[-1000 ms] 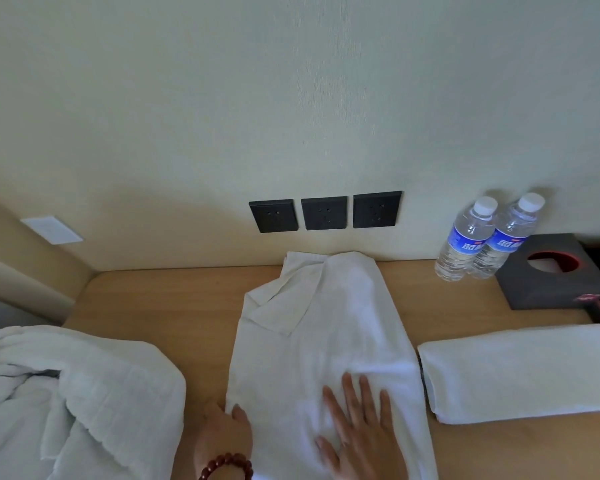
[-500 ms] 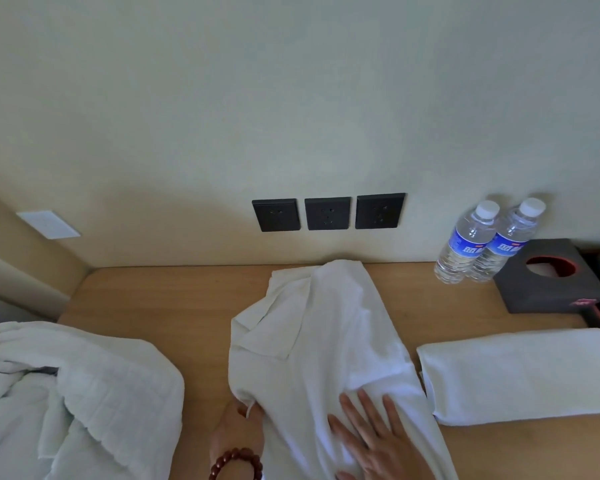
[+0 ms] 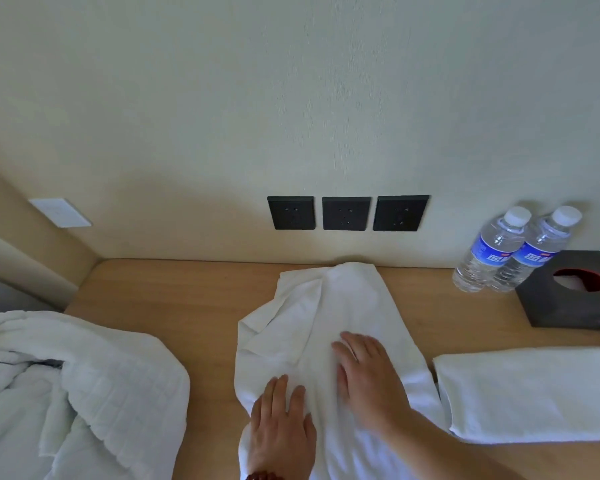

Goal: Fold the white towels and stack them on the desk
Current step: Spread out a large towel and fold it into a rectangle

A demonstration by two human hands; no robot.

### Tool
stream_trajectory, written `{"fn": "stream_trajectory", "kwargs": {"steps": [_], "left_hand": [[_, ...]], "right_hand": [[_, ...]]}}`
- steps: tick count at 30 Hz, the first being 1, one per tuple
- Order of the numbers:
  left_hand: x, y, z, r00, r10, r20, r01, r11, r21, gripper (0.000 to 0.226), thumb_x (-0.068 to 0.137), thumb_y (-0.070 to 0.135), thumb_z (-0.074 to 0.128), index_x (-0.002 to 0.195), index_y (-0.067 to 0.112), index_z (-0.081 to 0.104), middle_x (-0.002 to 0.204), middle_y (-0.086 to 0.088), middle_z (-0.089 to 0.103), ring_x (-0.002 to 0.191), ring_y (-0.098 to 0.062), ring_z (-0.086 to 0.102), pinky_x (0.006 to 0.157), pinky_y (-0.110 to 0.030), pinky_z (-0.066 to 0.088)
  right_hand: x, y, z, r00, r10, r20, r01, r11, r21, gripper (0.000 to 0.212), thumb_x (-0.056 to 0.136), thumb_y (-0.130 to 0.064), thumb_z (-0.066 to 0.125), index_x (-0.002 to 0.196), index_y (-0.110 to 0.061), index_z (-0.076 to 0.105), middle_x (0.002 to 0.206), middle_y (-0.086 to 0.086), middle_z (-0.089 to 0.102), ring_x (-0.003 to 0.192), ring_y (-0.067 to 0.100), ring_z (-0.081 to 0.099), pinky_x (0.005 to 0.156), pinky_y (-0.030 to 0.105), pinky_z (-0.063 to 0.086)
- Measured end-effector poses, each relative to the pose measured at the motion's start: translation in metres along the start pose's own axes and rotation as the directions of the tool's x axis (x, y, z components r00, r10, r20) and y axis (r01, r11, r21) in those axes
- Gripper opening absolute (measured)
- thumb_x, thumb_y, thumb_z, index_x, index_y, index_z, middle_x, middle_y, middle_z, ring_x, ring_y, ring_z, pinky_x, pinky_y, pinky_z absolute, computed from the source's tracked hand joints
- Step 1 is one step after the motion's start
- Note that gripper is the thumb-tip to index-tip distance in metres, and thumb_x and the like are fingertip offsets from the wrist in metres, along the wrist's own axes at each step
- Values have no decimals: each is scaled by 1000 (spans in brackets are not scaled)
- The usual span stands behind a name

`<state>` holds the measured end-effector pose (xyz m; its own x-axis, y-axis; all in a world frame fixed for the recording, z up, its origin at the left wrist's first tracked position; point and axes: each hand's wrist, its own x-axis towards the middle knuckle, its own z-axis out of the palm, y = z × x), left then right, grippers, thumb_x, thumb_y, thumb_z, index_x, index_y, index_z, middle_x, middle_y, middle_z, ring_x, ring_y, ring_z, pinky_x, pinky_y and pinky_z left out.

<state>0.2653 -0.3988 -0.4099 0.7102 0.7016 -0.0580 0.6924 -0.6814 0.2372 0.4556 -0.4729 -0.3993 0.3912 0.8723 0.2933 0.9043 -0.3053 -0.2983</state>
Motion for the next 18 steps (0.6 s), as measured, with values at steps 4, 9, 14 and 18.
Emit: {"fn": "stream_trajectory", "kwargs": {"steps": [4, 9, 14, 18], "left_hand": [[-2, -2, 12, 998, -51, 35, 51, 999, -2, 53, 92, 43, 39, 134, 19, 61, 143, -16, 55, 134, -32, 44, 115, -43, 17], [-2, -18, 15, 997, -75, 13, 74, 996, 51, 66, 96, 63, 17, 146, 29, 44, 153, -9, 45, 143, -27, 34, 114, -52, 22], [3, -29, 20, 988, -142, -66, 145, 989, 43, 70, 94, 67, 17, 145, 27, 42, 151, -7, 46, 154, -15, 4, 107, -60, 32], [3, -25, 23, 977, -183, -108, 185, 983, 6, 69, 93, 66, 18, 144, 26, 42, 149, -10, 49, 154, -14, 5, 104, -60, 34]], "right_hand": [[52, 12, 4, 965, 41, 261, -29, 998, -51, 34, 94, -23, 56, 127, -17, 61, 148, 11, 50, 136, 32, 49, 116, 46, 35], [76, 18, 4, 797, 144, 586, -59, 985, -162, 67, 98, -61, 11, 159, -35, 5, 168, 1, -12, 154, 25, -14, 122, 52, -11], [87, 0, 9, 879, 196, 434, -146, 978, -146, 66, 94, -62, 10, 143, -32, 42, 156, 2, 34, 144, 27, 28, 121, 45, 15], [128, -21, 14, 772, 484, 412, -579, 802, 143, 55, 97, -66, 36, 92, -19, 65, 99, -1, 59, 96, 18, 56, 86, 35, 46]]}}
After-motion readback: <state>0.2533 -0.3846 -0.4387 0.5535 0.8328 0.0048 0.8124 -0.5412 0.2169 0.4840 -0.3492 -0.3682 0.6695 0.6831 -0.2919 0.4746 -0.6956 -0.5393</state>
